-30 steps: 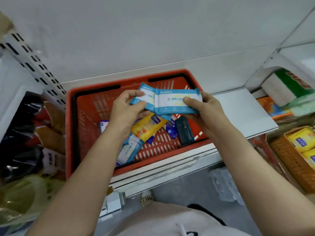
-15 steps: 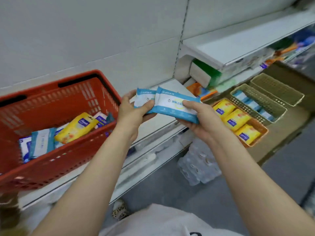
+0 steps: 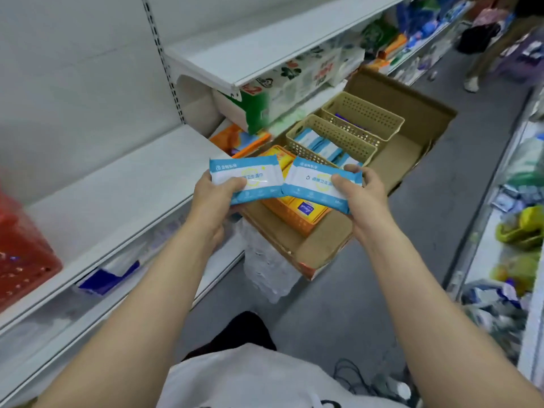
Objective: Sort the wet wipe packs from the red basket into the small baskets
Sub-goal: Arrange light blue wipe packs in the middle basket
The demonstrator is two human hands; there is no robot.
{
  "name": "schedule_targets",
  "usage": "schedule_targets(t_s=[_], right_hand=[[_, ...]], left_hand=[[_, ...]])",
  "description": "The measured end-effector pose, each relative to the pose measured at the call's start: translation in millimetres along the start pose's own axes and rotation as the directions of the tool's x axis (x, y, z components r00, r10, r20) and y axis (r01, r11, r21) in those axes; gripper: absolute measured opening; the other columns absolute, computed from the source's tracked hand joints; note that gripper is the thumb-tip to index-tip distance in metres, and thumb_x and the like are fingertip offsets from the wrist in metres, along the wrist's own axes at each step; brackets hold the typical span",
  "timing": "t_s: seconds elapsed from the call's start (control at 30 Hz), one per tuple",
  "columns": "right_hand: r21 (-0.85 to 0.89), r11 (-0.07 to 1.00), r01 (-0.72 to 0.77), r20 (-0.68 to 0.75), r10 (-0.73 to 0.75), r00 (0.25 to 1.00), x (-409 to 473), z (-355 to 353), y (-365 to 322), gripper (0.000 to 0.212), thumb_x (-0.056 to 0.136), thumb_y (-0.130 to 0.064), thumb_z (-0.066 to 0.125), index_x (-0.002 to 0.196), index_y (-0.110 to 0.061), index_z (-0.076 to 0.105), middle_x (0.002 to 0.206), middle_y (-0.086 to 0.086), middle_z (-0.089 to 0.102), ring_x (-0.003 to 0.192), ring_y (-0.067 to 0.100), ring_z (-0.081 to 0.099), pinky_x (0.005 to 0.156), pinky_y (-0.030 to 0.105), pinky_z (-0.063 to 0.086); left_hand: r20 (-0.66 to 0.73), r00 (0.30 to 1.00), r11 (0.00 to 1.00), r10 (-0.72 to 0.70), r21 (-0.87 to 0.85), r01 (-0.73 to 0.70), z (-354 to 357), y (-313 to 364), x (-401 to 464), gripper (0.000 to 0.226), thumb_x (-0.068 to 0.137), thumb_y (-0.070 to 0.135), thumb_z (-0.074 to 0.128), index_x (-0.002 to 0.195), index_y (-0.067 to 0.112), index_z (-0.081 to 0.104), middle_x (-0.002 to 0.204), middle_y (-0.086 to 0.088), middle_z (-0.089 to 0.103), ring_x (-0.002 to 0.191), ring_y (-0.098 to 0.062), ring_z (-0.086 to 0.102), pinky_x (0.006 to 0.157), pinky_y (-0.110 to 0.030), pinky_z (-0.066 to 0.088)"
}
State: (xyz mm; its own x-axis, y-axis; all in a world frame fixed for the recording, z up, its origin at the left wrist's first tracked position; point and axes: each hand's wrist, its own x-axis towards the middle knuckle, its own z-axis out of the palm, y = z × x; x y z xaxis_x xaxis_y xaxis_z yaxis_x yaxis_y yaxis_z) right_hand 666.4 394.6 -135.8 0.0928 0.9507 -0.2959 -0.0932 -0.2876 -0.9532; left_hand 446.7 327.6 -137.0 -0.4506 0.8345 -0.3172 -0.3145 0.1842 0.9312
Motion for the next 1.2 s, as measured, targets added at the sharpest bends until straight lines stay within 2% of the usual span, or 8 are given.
schedule_targets(t_s=[0.07,0.23,0.4,0.57,0.73,0.9,1.0,1.2], right_hand=[[-0.03,1.0,0.003,-0.017,-0.003,1.0,27,-9,-3,0.027,0.085,-0.01,0.074,0.104,-0.018,0.057,0.106,0.011,0.071,0.088,0.026,0.074,0.078,0.045,0.059],[-0.088,0.996,-0.013,-0.057,0.008,0.998,103,-32,-22,0.027,0.083,-0.014,0.078,0.1,-0.017,0.058,0.1,0.007,0.073,0.078,0.018,0.075,0.057,0.029,0.058],[-0.195,0.978,-0.07,-0.033,0.065,0.997,178,-51,-50,0.03,0.082,-0.017,0.08,0.099,-0.016,0.055,0.103,0.01,0.073,0.079,0.017,0.075,0.06,0.028,0.058],[-0.269,0.955,-0.127,0.008,0.134,0.991,240,-47,-57,0.038,0.082,-0.013,0.079,0.112,-0.012,0.054,0.107,0.009,0.068,0.081,0.019,0.074,0.064,0.03,0.061],[-0.504,0.859,-0.084,0.122,0.167,0.978,323,-43,-48,0.035,0.082,-0.008,0.078,0.112,-0.012,0.06,0.106,0.011,0.067,0.08,0.018,0.069,0.067,0.03,0.061],[-0.698,0.707,0.115,0.344,0.191,0.919,435,-37,-37,0.023,0.079,-0.018,0.081,0.093,-0.025,0.064,0.103,0.009,0.07,0.091,0.028,0.071,0.083,0.05,0.058],[-0.736,0.631,0.244,0.465,0.209,0.86,488,-30,-29,0.024,0.076,-0.018,0.082,0.085,-0.028,0.062,0.094,0.001,0.068,0.094,0.028,0.069,0.085,0.045,0.058],[-0.746,0.529,0.404,0.62,0.331,0.712,531,-9,-3,0.026,0.077,-0.021,0.082,0.094,-0.029,0.064,0.11,0.004,0.066,0.099,0.02,0.064,0.086,0.034,0.055]], left_hand=[[0.012,0.999,0.999,0.031,0.042,-0.032,19,-6,23,0.044,0.078,0.005,0.065,0.118,0.018,0.055,0.104,-0.008,0.072,0.092,-0.028,0.072,0.087,-0.059,0.054],[0.117,0.992,0.998,0.056,0.009,-0.057,77,-22,90,0.039,0.078,0.009,0.074,0.111,0.027,0.062,0.103,-0.002,0.074,0.089,-0.018,0.074,0.064,-0.029,0.058],[0.073,0.997,0.996,-0.004,0.085,-0.002,125,-22,139,0.031,0.067,0.033,0.083,0.093,0.034,0.066,0.093,0.002,0.076,0.083,-0.017,0.074,0.064,-0.031,0.058],[-0.002,1.0,0.984,-0.028,0.178,0.028,148,-29,182,0.028,0.07,0.018,0.086,0.08,0.032,0.063,0.091,-0.002,0.072,0.07,-0.01,0.073,0.054,-0.023,0.054],[-0.174,0.978,0.974,-0.117,0.169,0.147,172,-48,214,0.032,0.072,0.013,0.085,0.09,0.025,0.062,0.102,-0.009,0.07,0.077,-0.016,0.072,0.066,-0.032,0.059],[-0.437,0.89,0.984,-0.13,0.051,0.169,203,-67,232,0.031,0.068,0.012,0.087,0.085,0.024,0.064,0.09,-0.002,0.071,0.064,-0.006,0.07,0.053,-0.02,0.053],[-0.566,0.796,0.976,-0.214,-0.098,0.193,228,-79,230,0.03,0.071,0.013,0.086,0.087,0.023,0.062,0.098,-0.006,0.072,0.075,-0.015,0.073,0.059,-0.027,0.056],[-0.677,0.673,0.953,-0.298,-0.246,0.174,263,-97,214,0.033,0.07,0.017,0.087,0.093,0.024,0.064,0.102,-0.005,0.072,0.082,-0.016,0.074,0.062,-0.028,0.057]])
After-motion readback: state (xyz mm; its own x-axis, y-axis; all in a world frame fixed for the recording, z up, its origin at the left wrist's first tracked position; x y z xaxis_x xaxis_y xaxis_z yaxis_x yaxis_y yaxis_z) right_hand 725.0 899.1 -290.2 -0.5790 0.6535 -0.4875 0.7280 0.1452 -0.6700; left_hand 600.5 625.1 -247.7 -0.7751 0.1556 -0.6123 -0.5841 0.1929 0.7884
